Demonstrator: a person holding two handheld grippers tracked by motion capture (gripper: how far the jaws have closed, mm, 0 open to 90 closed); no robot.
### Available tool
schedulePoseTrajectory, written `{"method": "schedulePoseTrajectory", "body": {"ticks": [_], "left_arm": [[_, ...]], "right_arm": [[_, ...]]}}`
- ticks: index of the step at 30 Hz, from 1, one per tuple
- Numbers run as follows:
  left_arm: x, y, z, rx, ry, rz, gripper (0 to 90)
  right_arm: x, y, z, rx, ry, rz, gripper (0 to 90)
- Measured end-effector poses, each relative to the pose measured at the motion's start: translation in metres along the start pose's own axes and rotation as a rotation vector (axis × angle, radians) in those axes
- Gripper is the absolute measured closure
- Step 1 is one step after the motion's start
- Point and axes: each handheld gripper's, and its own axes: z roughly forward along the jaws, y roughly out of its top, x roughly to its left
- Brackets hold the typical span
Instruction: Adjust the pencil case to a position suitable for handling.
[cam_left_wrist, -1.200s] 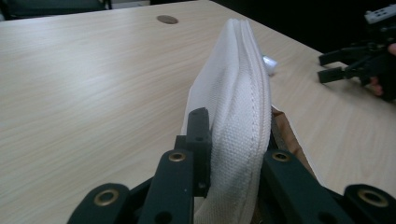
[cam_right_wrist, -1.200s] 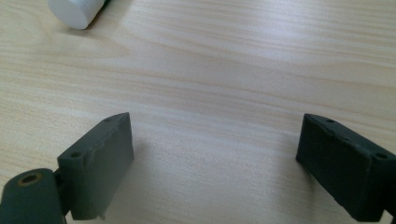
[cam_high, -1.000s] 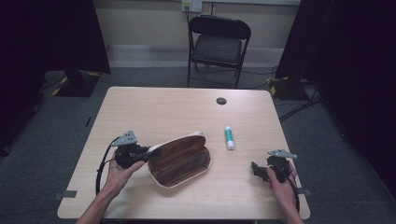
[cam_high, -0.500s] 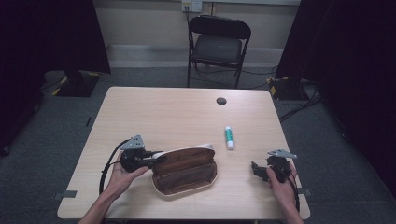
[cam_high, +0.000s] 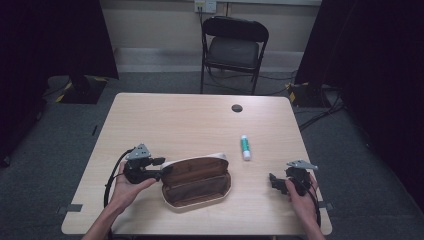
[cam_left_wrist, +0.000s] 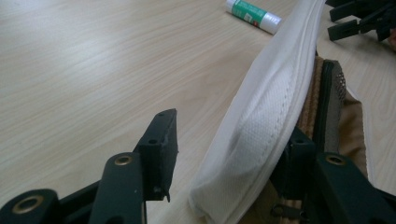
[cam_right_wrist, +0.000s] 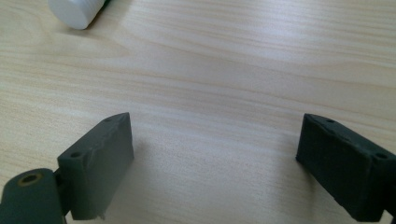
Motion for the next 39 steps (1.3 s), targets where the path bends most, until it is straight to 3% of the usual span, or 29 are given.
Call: {"method": "schedulePoseTrajectory", "body": {"ticks": [5, 10, 13, 14, 15, 22, 24, 25, 31, 32, 35, 39], "left_arm": [[-0.001, -0.002, 0.002, 0.021, -0.010, 0.010, 55.9], [0.001, 0.002, 0.004, 0.018, 0.006, 0.032, 74.6], [0.003, 0.005, 0.007, 0.022, 0.019, 0.050, 77.3], [0.005, 0.005, 0.010, 0.008, 0.029, 0.012, 75.8], [0.006, 0.005, 0.012, -0.005, 0.023, 0.006, 74.1], [0.005, 0.011, 0.010, -0.048, 0.030, 0.007, 66.6], [0.006, 0.010, 0.012, -0.031, 0.028, -0.003, 61.9], [0.008, 0.008, 0.013, -0.021, 0.030, -0.025, 51.4], [0.011, 0.004, 0.008, -0.012, 0.027, -0.038, 43.9], [0.012, 0.002, 0.008, -0.009, 0.023, -0.058, 39.8], [0.009, 0.000, 0.004, 0.018, 0.028, -0.050, 35.9], [0.006, 0.000, -0.005, 0.004, 0.016, -0.050, 32.7]], "right_arm": [[0.000, 0.000, 0.000, 0.000, 0.000, 0.000, 10.0], [0.000, 0.000, 0.000, 0.000, 0.000, 0.000, 10.0], [0.000, 0.000, 0.000, 0.000, 0.000, 0.001, 10.0], [0.000, 0.000, 0.000, 0.000, 0.000, 0.001, 10.0], [0.000, 0.000, 0.000, 0.000, 0.000, 0.001, 10.0], [0.000, 0.000, 0.000, 0.000, 0.000, 0.001, 10.0], [0.000, 0.000, 0.000, 0.000, 0.000, 0.000, 10.0], [0.000, 0.000, 0.000, 0.000, 0.000, 0.000, 10.0], [0.000, 0.000, 0.000, 0.000, 0.000, 0.000, 10.0], [0.000, 0.000, 0.000, 0.000, 0.000, 0.000, 10.0], [0.000, 0.000, 0.000, 0.000, 0.000, 0.000, 10.0], [0.000, 0.000, 0.000, 0.000, 0.000, 0.001, 9.9]]}}
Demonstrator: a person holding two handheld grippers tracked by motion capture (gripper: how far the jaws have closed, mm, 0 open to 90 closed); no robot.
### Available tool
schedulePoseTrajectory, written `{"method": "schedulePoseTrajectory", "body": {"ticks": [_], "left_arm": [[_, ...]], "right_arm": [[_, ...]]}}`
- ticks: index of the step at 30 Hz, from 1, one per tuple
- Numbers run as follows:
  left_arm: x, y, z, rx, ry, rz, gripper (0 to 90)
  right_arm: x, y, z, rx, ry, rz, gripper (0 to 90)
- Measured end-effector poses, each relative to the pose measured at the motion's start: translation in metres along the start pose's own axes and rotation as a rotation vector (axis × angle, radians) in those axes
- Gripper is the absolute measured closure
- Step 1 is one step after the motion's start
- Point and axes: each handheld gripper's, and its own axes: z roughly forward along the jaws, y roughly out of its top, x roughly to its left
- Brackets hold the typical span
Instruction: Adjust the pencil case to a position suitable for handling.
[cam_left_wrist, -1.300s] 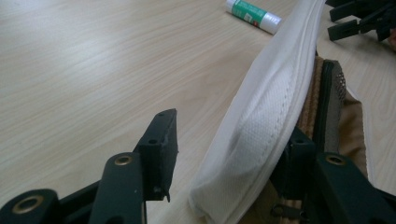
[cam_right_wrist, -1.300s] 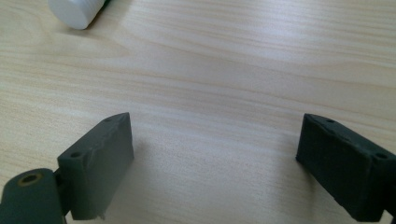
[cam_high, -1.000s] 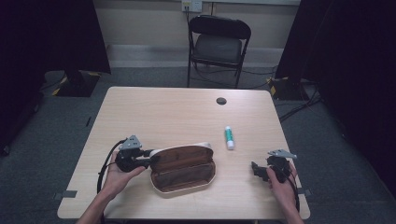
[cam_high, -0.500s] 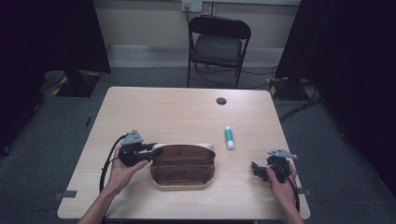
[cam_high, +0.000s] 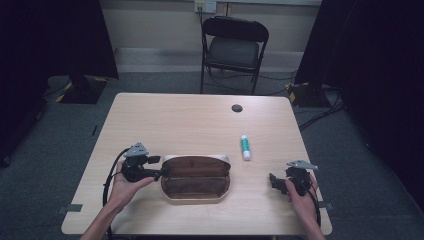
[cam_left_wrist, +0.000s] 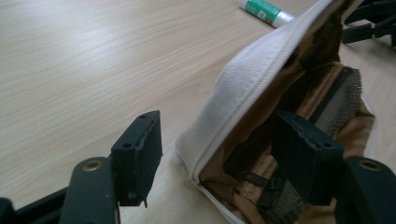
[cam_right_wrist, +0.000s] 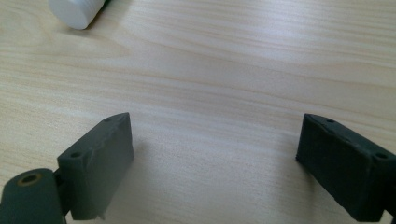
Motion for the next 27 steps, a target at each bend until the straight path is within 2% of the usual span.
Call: {"method": "schedulePoseTrajectory", "body": {"ticks": [5, 6, 7, 10, 11, 14, 18, 20, 21, 23, 25, 26, 27], "left_arm": [[0.000, 0.001, -0.006, -0.006, 0.009, -0.002, 28.4], [-0.001, -0.002, -0.012, 0.007, 0.026, 0.015, 26.0], [-0.001, -0.005, -0.016, 0.002, 0.040, 0.015, 25.3], [0.001, -0.010, -0.022, -0.004, 0.042, -0.003, 24.3], [0.002, -0.012, -0.025, -0.003, 0.043, 0.002, 23.3], [0.006, -0.017, -0.031, 0.015, 0.045, -0.007, 20.6], [0.016, -0.029, -0.037, 0.011, 0.071, -0.045, 19.1], [0.023, -0.038, -0.040, 0.052, 0.102, -0.047, 18.1], [0.023, -0.038, -0.040, 0.052, 0.102, -0.047, 18.1], [0.029, -0.043, -0.042, 0.046, 0.119, -0.072, 18.1], [0.037, -0.048, -0.042, 0.061, 0.174, -0.063, 18.0], [0.037, -0.048, -0.042, 0.061, 0.174, -0.063, 18.0], [0.044, -0.051, -0.040, 0.076, 0.204, -0.083, 18.1]], "right_arm": [[0.000, 0.000, 0.000, 0.000, 0.001, -0.001, 9.9], [0.000, 0.000, 0.000, 0.000, 0.001, -0.001, 9.8], [0.000, 0.000, 0.000, 0.000, 0.001, -0.001, 9.9], [0.000, 0.000, 0.000, 0.000, 0.001, -0.001, 9.9], [0.000, 0.000, 0.000, 0.000, 0.001, -0.001, 9.9], [0.000, 0.000, 0.000, 0.000, 0.001, -0.001, 9.8], [0.000, 0.000, 0.001, 0.005, -0.005, 0.007, 7.3], [-0.001, 0.000, 0.001, 0.007, -0.009, 0.009, 7.1], [-0.001, 0.000, 0.001, 0.008, -0.009, 0.009, 7.1], [-0.001, 0.000, 0.001, 0.007, -0.008, 0.008, 7.2], [0.000, 0.000, 0.001, 0.007, -0.003, 0.004, 7.2], [0.000, 0.000, 0.001, 0.007, -0.003, 0.004, 7.2], [0.000, 0.000, 0.001, 0.007, -0.009, 0.009, 7.2]]}}
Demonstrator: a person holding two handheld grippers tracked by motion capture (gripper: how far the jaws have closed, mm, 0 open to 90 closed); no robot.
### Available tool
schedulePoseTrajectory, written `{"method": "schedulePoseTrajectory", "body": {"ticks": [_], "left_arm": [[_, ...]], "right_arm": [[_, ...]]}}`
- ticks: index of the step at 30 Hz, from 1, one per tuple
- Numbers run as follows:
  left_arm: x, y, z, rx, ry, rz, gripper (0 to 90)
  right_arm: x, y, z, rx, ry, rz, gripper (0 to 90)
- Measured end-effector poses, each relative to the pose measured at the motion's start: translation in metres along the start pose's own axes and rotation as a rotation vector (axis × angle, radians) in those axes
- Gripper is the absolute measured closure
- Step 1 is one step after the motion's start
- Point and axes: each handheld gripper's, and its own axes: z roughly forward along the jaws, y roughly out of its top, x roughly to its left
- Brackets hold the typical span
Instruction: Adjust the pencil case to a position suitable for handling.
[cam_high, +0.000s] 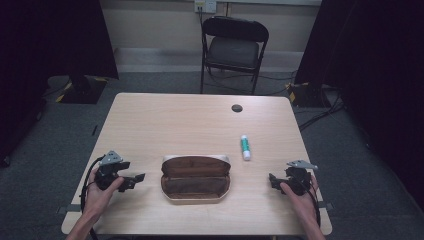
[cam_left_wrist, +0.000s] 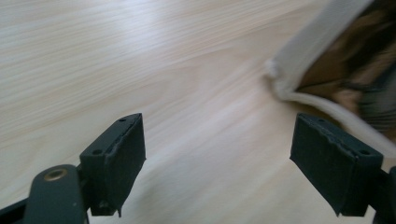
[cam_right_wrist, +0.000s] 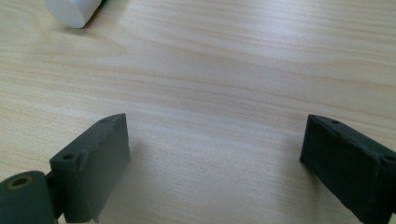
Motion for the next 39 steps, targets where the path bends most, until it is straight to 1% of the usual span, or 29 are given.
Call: {"method": "schedulePoseTrajectory", "body": {"ticks": [1, 3, 4, 5, 7, 8, 9, 10, 11, 12, 13, 14, 16, 17, 19, 20, 21, 22, 23, 25, 27, 30, 32, 33, 34, 35, 36, 37, 39], "left_arm": [[0.003, -0.001, 0.001, 0.012, 0.012, -0.003, 18.3], [0.005, -0.003, 0.003, 0.018, 0.015, -0.005, 18.6], [0.009, -0.006, 0.006, 0.040, 0.033, 0.003, 18.7], [0.009, -0.006, 0.006, 0.040, 0.033, 0.003, 18.9], [0.008, -0.008, 0.008, 0.064, 0.070, 0.036, 18.9], [0.009, -0.008, 0.009, 0.065, 0.063, 0.037, 18.9], [0.009, -0.009, 0.011, 0.063, 0.059, 0.033, 18.8], [0.009, -0.010, 0.012, 0.061, 0.068, 0.035, 19.0], [0.009, -0.011, 0.014, 0.064, 0.076, 0.037, 19.0], [0.009, -0.012, 0.017, 0.084, 0.083, 0.046, 19.2], [0.009, -0.012, 0.017, 0.084, 0.083, 0.046, 18.5], [0.009, -0.012, 0.018, 0.080, 0.099, 0.061, 18.5], [0.007, -0.013, 0.019, 0.075, 0.105, 0.053, 18.2], [0.007, -0.013, 0.019, 0.075, 0.105, 0.053, 17.4], [0.006, -0.015, 0.020, 0.061, 0.110, 0.059, 16.2], [0.006, -0.016, 0.021, 0.042, 0.114, 0.060, 14.6], [0.006, -0.016, 0.021, 0.042, 0.114, 0.060, 14.2], [0.005, -0.017, 0.023, 0.031, 0.115, 0.051, 13.3], [0.005, -0.017, 0.023, 0.031, 0.115, 0.051, 12.8], [0.004, -0.016, 0.024, 0.034, 0.114, 0.056, 12.1], [0.004, -0.016, 0.024, 0.036, 0.114, 0.057, 12.1], [0.004, -0.016, 0.024, 0.036, 0.114, 0.057, 12.0], [0.004, -0.016, 0.024, 0.035, 0.114, 0.057, 12.0], [0.004, -0.016, 0.024, 0.035, 0.114, 0.058, 12.0], [0.004, -0.016, 0.024, 0.035, 0.114, 0.058, 12.0], [0.004, -0.016, 0.024, 0.036, 0.114, 0.058, 12.0], [0.005, -0.015, 0.024, 0.039, 0.119, 0.066, 11.1], [0.005, -0.015, 0.024, 0.039, 0.119, 0.066, 10.3], [0.004, -0.014, 0.026, 0.041, 0.111, 0.059, 8.9]], "right_arm": [[0.000, 0.000, 0.000, 0.000, -0.002, 0.002, 7.6], [0.001, 0.001, 0.000, -0.002, 0.000, -0.002, 9.4], [0.002, 0.002, 0.000, -0.006, 0.012, -0.009, 15.6], [0.002, 0.002, 0.000, -0.006, 0.012, -0.009, 15.6], [0.003, 0.006, 0.000, 0.008, 0.022, -0.012, 16.2], [0.004, 0.007, 0.000, 0.003, 0.037, -0.004, 17.8], [0.006, 0.012, 0.000, 0.006, 0.042, -0.011, 21.1], [0.007, 0.015, -0.001, -0.009, 0.038, -0.008, 23.7], [0.007, 0.015, -0.001, -0.009, 0.038, -0.008, 23.7], [0.009, 0.024, -0.002, -0.042, 0.060, 0.005, 28.5], [0.009, 0.024, -0.002, -0.042, 0.060, 0.005, 28.5], [0.010, 0.026, -0.001, -0.047, 0.067, 0.008, 29.1], [0.018, 0.037, 0.003, -0.054, 0.103, -0.006, 32.0], [0.018, 0.037, 0.003, -0.054, 0.103, -0.006, 32.0], [0.026, 0.043, 0.007, -0.045, 0.122, -0.032, 33.4], [0.031, 0.048, 0.010, -0.044, 0.142, -0.058, 37.6], [0.031, 0.048, 0.010, -0.044, 0.142, -0.058, 37.6], [0.034, 0.054, 0.013, -0.043, 0.150, -0.069, 39.4], [0.034, 0.054, 0.013, -0.043, 0.150, -0.069, 39.4], [0.040, 0.063, 0.019, -0.051, 0.184, -0.091, 43.3], [0.044, 0.069, 0.022, -0.053, 0.198, -0.104, 45.0], [0.049, 0.074, 0.027, -0.056, 0.209, -0.110, 46.0], [0.055, 0.078, 0.033, -0.052, 0.216, -0.117, 46.9], [0.059, 0.080, 0.041, -0.043, 0.218, -0.131, 47.2], [0.061, 0.081, 0.045, -0.042, 0.224, -0.131, 47.3], [0.061, 0.081, 0.045, -0.042, 0.224, -0.131, 47.3], [0.063, 0.084, 0.052, -0.029, 0.219, -0.138, 47.7], [0.063, 0.086, 0.055, -0.031, 0.218, -0.142, 48.1], [0.064, 0.089, 0.056, -0.032, 0.220, -0.138, 48.3]]}}
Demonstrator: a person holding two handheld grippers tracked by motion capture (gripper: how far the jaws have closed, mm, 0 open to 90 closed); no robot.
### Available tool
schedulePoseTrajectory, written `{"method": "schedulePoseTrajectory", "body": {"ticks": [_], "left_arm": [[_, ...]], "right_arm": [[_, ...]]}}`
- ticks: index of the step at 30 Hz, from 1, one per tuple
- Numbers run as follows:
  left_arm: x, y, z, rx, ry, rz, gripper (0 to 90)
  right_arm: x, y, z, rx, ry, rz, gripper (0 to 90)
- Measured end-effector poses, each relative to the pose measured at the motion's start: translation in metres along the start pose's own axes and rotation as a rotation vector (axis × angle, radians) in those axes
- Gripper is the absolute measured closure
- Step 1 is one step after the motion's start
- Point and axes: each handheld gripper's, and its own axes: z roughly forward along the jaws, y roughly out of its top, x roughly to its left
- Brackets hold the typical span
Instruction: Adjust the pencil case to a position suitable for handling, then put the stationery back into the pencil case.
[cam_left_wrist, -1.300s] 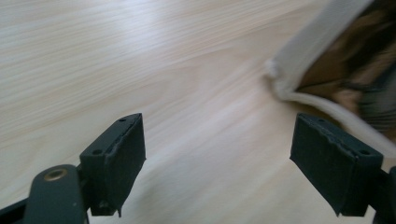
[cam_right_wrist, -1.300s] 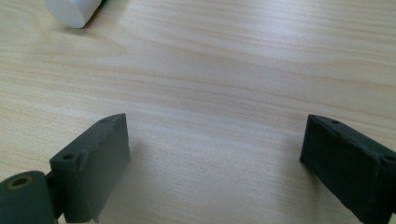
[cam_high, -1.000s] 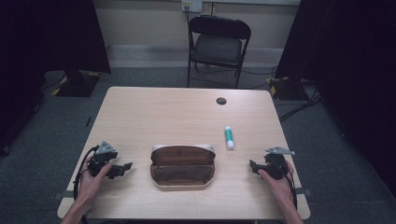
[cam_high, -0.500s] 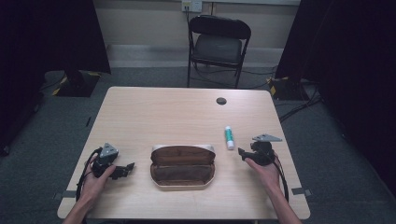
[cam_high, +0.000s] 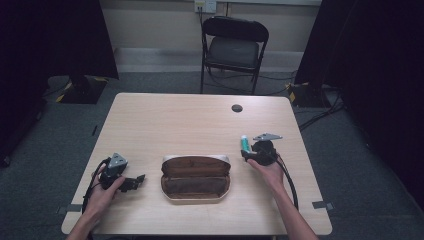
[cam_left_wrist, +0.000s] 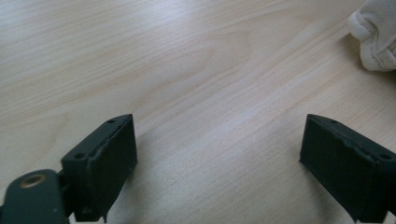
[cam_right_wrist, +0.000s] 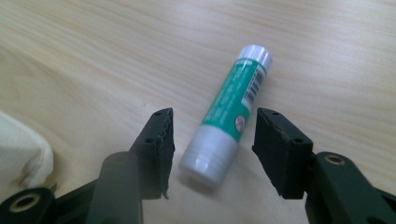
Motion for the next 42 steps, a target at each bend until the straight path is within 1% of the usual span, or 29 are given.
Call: {"method": "schedulePoseTrajectory", "body": {"ticks": [1, 2, 3, 5, 6, 7, 9, 12, 14, 16, 17, 18, 20, 22, 26, 29, 34, 36, 38, 39, 40, 41, 42], "left_arm": [[0.000, 0.000, 0.001, 0.005, -0.005, 0.003, 6.7], [0.000, 0.000, 0.001, 0.005, -0.005, 0.003, 6.5], [0.000, 0.000, 0.001, 0.006, -0.005, 0.004, 6.5], [0.000, 0.000, 0.001, 0.006, -0.005, 0.004, 6.5], [0.000, 0.000, 0.001, 0.005, -0.005, 0.003, 6.5], [0.000, 0.000, 0.001, 0.005, -0.005, 0.003, 6.5], [0.000, 0.000, 0.001, 0.005, -0.005, 0.003, 6.5], [0.000, 0.001, 0.001, 0.009, -0.007, 0.006, 6.2], [0.000, 0.001, 0.001, 0.011, -0.008, 0.010, 4.8], [-0.001, 0.001, 0.002, 0.013, -0.008, 0.010, 3.6], [-0.001, 0.002, 0.003, 0.013, -0.009, 0.013, 2.9], [-0.001, 0.002, 0.002, 0.016, -0.010, 0.014, 2.7], [-0.001, 0.002, 0.003, 0.013, -0.010, 0.014, 2.6], [-0.001, 0.002, 0.003, 0.013, -0.009, 0.013, 2.6], [-0.001, 0.002, 0.002, 0.018, -0.013, 0.014, 2.6], [-0.001, 0.002, 0.003, 0.016, -0.013, 0.013, 2.2], [-0.001, 0.002, 0.003, 0.020, -0.014, 0.015, 1.6], [-0.001, 0.002, 0.003, 0.020, -0.014, 0.015, 1.6], [-0.001, 0.002, 0.003, 0.020, -0.014, 0.015, 1.6], [-0.001, 0.002, 0.003, 0.020, -0.014, 0.015, 1.6], [-0.001, 0.002, 0.003, 0.020, -0.014, 0.015, 1.6], [-0.001, 0.002, 0.003, 0.020, -0.014, 0.015, 1.6], [-0.001, 0.002, 0.003, 0.021, -0.014, 0.016, 1.6]], "right_arm": [[-0.001, 0.005, 0.004, 0.002, -0.007, -0.011, 48.9], [-0.001, 0.005, 0.004, 0.002, -0.007, -0.011, 48.9], [-0.002, 0.008, 0.007, 0.015, -0.008, -0.014, 49.4], [-0.002, 0.011, 0.011, 0.015, -0.018, -0.020, 50.1], [-0.002, 0.011, 0.011, 0.015, -0.018, -0.020, 50.1], [-0.002, 0.010, 0.014, 0.028, -0.019, -0.029, 49.5], [0.000, 0.009, 0.018, 0.057, -0.032, -0.026, 48.8], [-0.001, 0.007, 0.021, 0.060, -0.020, -0.023, 49.2], [-0.001, 0.006, 0.022, 0.061, -0.023, -0.023, 49.6], [0.000, 0.006, 0.024, 0.059, -0.028, -0.025, 50.9], [0.001, 0.006, 0.025, 0.076, -0.037, -0.013, 52.8], [0.002, 0.006, 0.026, 0.078, -0.048, -0.013, 54.2], [0.002, 0.005, 0.027, 0.074, -0.044, -0.011, 55.2], [0.001, 0.005, 0.028, 0.061, -0.040, -0.015, 59.4], [0.002, 0.005, 0.029, 0.054, -0.038, -0.014, 64.6], [0.001, 0.005, 0.028, 0.058, -0.040, -0.008, 65.1], [0.002, 0.004, 0.025, 0.076, -0.028, -0.012, 65.4], [0.002, 0.001, 0.021, 0.077, -0.024, -0.024, 65.4], [0.002, -0.001, 0.019, 0.075, -0.018, -0.021, 65.4], [0.002, -0.005, 0.015, 0.067, -0.006, -0.009, 65.4], [0.002, -0.005, 0.015, 0.067, -0.006, -0.009, 65.4], [0.002, -0.007, 0.014, 0.064, -0.009, -0.020, 65.3], [0.003, -0.010, 0.010, 0.063, -0.003, -0.017, 65.3]]}}
